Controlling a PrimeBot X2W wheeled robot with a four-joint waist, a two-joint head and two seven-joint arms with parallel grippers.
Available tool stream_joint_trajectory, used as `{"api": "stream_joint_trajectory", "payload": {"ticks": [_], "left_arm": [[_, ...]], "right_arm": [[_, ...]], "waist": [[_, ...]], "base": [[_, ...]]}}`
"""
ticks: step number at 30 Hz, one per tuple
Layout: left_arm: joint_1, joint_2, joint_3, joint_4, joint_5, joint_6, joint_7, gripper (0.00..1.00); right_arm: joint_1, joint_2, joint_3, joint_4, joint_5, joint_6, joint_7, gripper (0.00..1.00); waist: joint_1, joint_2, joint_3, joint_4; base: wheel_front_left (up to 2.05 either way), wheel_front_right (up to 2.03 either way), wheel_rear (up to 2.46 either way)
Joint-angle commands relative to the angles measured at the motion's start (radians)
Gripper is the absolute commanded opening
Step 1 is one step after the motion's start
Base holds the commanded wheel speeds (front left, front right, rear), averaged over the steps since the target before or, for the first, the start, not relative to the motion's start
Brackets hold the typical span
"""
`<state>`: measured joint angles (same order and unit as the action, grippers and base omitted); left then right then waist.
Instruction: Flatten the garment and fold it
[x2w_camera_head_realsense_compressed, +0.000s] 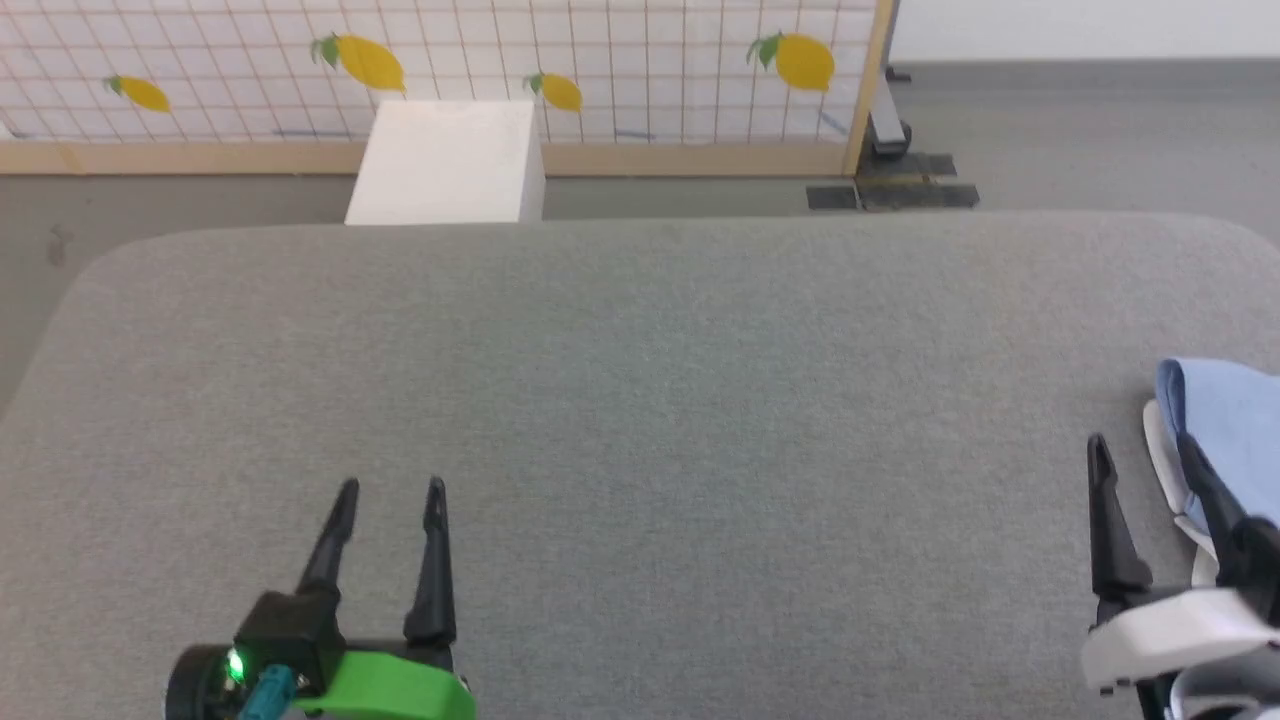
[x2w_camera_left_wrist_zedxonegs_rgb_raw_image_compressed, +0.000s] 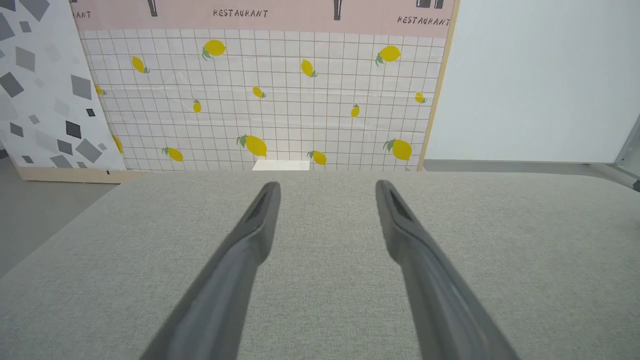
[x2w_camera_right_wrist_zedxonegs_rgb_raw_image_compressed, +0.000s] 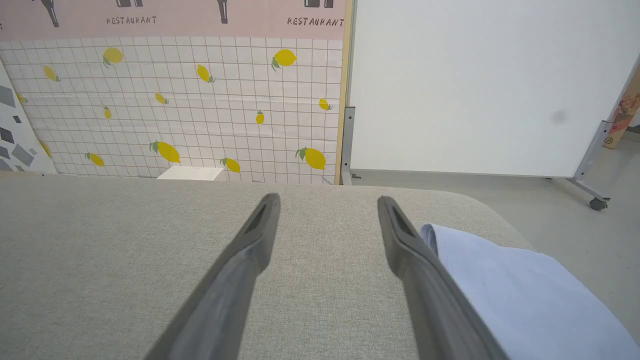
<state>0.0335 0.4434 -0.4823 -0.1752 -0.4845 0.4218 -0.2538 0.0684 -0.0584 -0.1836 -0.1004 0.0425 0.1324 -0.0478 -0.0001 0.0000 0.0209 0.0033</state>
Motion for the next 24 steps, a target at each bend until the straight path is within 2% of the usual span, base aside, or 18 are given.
{"api": "stream_joint_trajectory", "payload": {"ticks": [1,15,22,23,24], "left_arm": [[0.021,-0.01,0.002,0.007,-0.006,-0.012,-0.007,1.0],[0.065,-0.073,0.042,0.073,0.003,-0.091,-0.008,1.0],[0.072,-0.094,0.074,0.1,0.01,-0.106,-0.008,1.0],[0.055,-0.092,0.073,0.099,0.008,-0.101,-0.003,0.0],[0.054,-0.093,0.074,0.099,0.009,-0.101,-0.002,0.0]], "right_arm": [[0.025,0.004,0.002,0.006,-0.011,-0.002,-0.015,1.0],[0.055,0.008,0.024,0.12,0.048,-0.002,-0.082,1.0],[0.044,0.008,0.035,0.139,0.054,-0.002,-0.097,1.0],[0.055,0.006,0.033,0.138,0.047,0.0,-0.09,0.0],[0.055,0.006,0.033,0.138,0.046,0.0,-0.089,0.0]], "waist": [[0.0001,0.0,-0.019,0.019],[0.0001,0.0,-0.021,0.037],[0.0001,0.0,-0.021,0.033],[0.0001,0.0,-0.021,0.033],[0.0001,0.0,-0.021,0.033]], "base": [[0.0,0.0,0.0],[0.0,0.0,0.0],[0.0,0.0,0.0],[0.0,0.0,0.0],[0.0,0.0,0.0]]}}
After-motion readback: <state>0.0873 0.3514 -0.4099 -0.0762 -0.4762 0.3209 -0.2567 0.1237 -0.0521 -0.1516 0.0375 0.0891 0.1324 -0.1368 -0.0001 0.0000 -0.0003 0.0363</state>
